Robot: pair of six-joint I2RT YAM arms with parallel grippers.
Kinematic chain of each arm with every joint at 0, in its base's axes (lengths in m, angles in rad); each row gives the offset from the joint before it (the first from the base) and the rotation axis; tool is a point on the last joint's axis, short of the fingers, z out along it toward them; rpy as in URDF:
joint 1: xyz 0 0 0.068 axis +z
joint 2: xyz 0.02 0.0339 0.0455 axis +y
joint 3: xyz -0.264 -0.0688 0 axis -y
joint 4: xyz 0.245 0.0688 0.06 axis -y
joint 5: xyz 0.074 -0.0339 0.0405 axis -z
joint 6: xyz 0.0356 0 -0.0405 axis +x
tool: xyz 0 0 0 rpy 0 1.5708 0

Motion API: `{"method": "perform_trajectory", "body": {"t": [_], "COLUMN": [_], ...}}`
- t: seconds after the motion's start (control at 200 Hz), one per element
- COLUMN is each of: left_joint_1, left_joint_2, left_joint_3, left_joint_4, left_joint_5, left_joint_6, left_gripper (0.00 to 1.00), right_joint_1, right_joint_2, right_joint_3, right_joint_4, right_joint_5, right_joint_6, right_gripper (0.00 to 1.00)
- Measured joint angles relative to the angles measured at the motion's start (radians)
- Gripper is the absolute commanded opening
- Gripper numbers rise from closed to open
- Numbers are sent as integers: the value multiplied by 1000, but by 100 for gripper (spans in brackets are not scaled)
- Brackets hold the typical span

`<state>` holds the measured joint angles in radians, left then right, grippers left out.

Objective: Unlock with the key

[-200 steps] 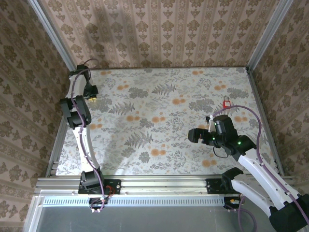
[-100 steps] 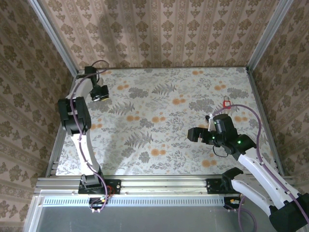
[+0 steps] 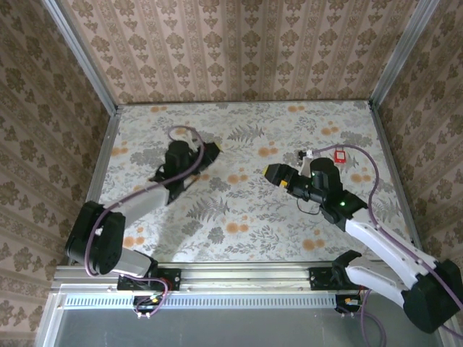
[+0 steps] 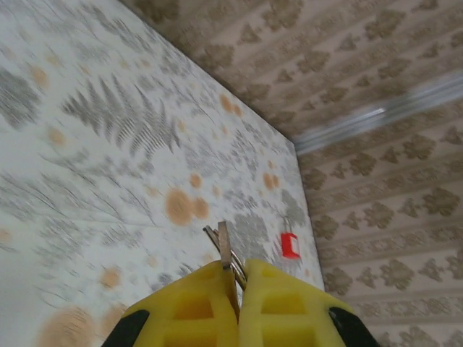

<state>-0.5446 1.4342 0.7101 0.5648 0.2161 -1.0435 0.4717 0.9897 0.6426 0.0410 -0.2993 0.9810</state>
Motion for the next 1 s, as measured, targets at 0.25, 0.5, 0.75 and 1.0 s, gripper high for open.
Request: {"method": "perform_trajectory", "body": {"t": [0.25,0.5,0.75,1.0], "left_joint_1": [-224,-315,-328,-338], "left_joint_2": [135,149,175,181], "left_joint_3": [-106,-64,-52,-52], "left_joint_4": [492,649,684,686], "left_joint_5": [-264,-382,-417,-431], "left_joint_6": [-76,-60,-69,-87], "left_gripper": [0,0,0,0], "right_joint_1": [68,129,129,129], "right_joint_2": [167,250,303,309], "right_joint_3": [1,24,25,39], "right_joint_4": [271,390,480,528], "right_joint_5": [101,189,237,258], "right_joint_6": [364,540,613,625], "right_gripper": [63,53,48,45]}}
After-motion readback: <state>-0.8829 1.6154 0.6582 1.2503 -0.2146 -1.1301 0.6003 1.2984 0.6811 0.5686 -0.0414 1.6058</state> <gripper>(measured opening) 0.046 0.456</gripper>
